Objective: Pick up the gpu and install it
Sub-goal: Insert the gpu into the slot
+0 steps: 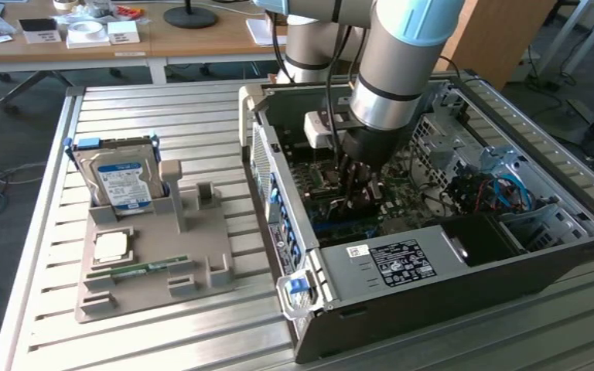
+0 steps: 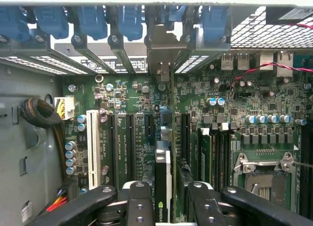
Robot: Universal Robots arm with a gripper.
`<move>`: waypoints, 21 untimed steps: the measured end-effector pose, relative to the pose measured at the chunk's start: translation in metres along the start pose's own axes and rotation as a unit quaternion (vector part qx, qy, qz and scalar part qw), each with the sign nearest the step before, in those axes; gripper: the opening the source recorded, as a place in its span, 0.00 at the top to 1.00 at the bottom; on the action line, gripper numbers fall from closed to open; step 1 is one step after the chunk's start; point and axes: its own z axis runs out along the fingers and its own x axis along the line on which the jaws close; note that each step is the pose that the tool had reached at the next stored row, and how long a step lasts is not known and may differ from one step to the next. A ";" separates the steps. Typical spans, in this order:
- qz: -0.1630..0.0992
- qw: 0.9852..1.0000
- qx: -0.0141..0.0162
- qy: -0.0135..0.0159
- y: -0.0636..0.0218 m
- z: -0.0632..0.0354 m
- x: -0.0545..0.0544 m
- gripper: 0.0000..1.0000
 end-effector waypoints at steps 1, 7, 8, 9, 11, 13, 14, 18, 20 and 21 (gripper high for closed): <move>0.000 1.000 0.000 0.000 0.0000 0.0000 0.000 0.66; 0.000 1.000 0.000 0.000 0.0000 0.0000 0.000 0.74; 0.000 1.000 0.000 0.000 0.0000 0.0000 0.000 0.74; 0.000 1.000 0.000 0.000 0.0000 0.0000 0.000 0.74; 0.000 1.000 0.000 0.000 0.0000 0.0000 0.000 0.74; 0.000 1.000 0.000 0.000 0.0001 0.0000 0.000 0.74; 0.000 1.000 0.000 0.000 0.0002 0.0001 0.000 0.74; 0.000 1.000 0.000 0.000 0.0004 0.0006 0.000 0.74; 0.000 1.000 0.000 0.000 0.0006 0.0009 0.000 0.74; 0.000 1.000 0.000 0.000 0.0007 0.0010 0.000 0.74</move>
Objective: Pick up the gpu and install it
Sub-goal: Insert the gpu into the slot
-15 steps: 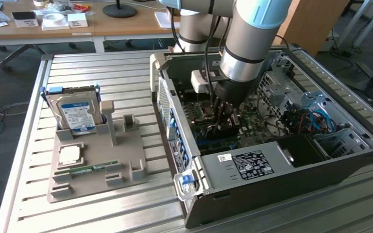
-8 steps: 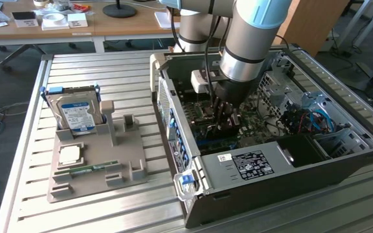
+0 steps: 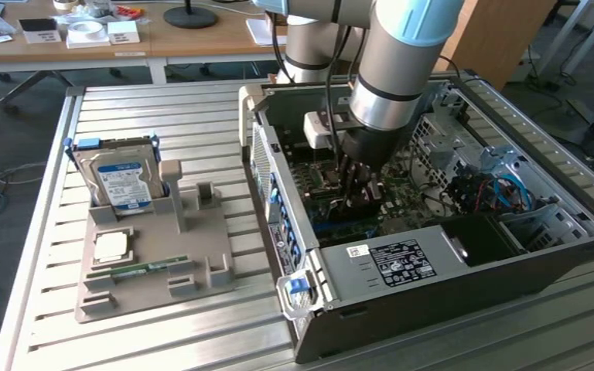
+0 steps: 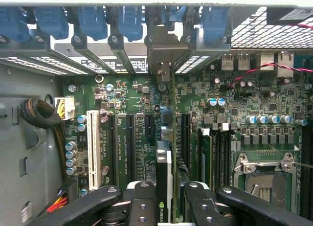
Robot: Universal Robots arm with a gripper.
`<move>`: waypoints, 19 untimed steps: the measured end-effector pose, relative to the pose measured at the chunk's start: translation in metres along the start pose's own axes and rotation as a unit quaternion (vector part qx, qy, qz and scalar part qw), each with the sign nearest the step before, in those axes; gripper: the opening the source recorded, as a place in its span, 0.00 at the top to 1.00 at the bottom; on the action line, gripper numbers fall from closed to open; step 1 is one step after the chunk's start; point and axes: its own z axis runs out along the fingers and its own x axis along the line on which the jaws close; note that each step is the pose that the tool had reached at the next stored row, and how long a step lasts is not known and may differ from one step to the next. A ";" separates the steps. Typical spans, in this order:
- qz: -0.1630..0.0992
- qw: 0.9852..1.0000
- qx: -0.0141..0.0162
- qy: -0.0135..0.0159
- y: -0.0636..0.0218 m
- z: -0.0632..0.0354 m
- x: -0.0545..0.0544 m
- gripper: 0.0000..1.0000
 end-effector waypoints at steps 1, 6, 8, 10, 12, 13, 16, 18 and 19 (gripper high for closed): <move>0.000 1.000 0.000 0.000 0.0000 0.0000 0.000 0.74; 0.001 1.000 0.000 0.000 0.0001 0.0002 0.000 0.74; 0.008 1.000 0.000 0.000 0.0001 0.0002 0.000 0.74; 0.010 1.000 0.000 0.000 0.0001 0.0002 0.000 0.74; 0.011 1.000 0.000 0.000 0.0001 0.0002 0.000 0.74; 0.012 1.000 0.000 0.000 0.0001 0.0002 0.000 0.74; 0.012 1.000 0.000 0.000 0.0011 0.0005 0.000 0.74; 0.012 1.000 0.000 0.000 0.0014 0.0005 0.000 0.74; 0.012 1.000 0.000 0.000 0.0016 0.0005 0.000 0.74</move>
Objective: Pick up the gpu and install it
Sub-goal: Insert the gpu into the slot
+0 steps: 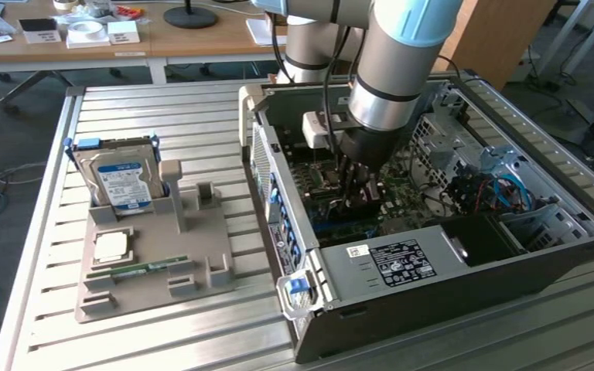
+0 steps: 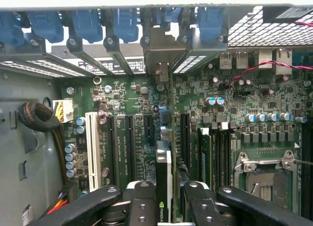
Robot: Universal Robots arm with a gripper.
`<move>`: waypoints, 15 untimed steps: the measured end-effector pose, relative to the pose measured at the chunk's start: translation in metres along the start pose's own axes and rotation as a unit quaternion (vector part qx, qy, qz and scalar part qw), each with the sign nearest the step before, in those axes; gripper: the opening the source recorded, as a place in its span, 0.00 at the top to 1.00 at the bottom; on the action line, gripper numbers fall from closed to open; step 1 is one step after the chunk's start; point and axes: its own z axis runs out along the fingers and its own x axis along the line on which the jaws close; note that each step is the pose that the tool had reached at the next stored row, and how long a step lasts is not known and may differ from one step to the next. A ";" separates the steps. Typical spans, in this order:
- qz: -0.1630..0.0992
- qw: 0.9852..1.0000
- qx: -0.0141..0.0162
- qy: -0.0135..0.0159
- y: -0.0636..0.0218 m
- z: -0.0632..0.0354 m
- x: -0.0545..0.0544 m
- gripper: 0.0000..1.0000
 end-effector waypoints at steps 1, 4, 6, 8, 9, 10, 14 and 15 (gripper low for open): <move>0.000 1.000 0.000 0.000 0.0002 0.0000 0.000 0.74; 0.000 1.000 0.000 0.000 0.0009 0.0000 0.000 0.74; 0.000 1.000 0.000 0.000 0.0011 0.0000 0.000 0.74; 0.000 1.000 0.000 0.000 0.0013 0.0000 0.000 0.74; 0.000 1.000 0.000 0.000 0.0013 0.0000 0.000 0.74; 0.000 1.000 0.000 0.000 0.0014 0.0000 0.000 0.74; 0.000 1.000 0.000 0.000 0.0018 0.0000 0.000 0.74; 0.000 1.000 0.000 0.000 0.0019 0.0000 0.000 0.74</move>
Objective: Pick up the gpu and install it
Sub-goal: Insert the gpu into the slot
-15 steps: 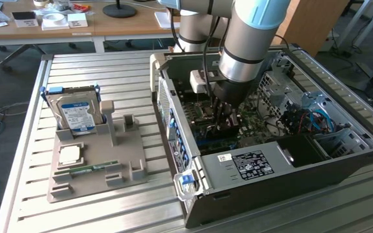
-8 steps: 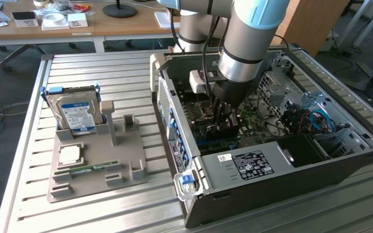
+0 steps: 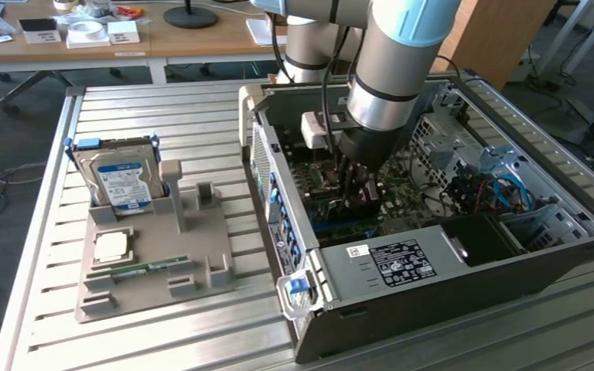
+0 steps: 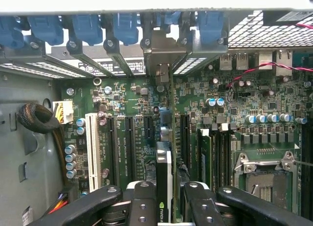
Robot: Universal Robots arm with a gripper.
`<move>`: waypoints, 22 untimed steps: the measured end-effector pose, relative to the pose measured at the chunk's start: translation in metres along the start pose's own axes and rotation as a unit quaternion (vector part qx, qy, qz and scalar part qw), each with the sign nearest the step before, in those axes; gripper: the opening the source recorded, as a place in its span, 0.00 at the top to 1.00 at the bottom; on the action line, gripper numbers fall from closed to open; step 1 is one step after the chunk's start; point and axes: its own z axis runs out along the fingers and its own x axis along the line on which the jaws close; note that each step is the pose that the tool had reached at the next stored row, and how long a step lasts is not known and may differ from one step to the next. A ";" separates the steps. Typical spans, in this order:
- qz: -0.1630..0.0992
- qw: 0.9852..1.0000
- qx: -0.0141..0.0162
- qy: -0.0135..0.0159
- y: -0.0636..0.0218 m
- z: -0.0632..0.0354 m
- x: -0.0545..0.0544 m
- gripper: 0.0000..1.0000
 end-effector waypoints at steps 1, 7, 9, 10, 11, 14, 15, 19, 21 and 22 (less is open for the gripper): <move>0.000 1.000 0.000 0.000 0.0000 0.0000 0.000 0.74; 0.000 1.000 0.000 0.000 0.0004 0.0000 0.000 0.74; 0.000 1.000 0.000 0.000 0.0004 0.0001 0.000 0.74; 0.000 1.000 0.000 0.000 0.0004 0.0001 0.000 0.74; 0.000 1.000 0.000 0.000 0.0004 0.0001 0.000 0.74; 0.000 1.000 0.000 0.000 0.0004 0.0001 0.000 0.74; 0.000 1.000 0.000 0.000 0.0005 0.0001 0.000 0.74; 0.000 1.000 0.000 0.000 0.0005 0.0001 0.000 0.60; 0.000 1.000 0.000 0.000 0.0005 0.0001 0.000 0.60; 0.000 1.000 0.000 0.000 0.0005 0.0000 0.000 0.60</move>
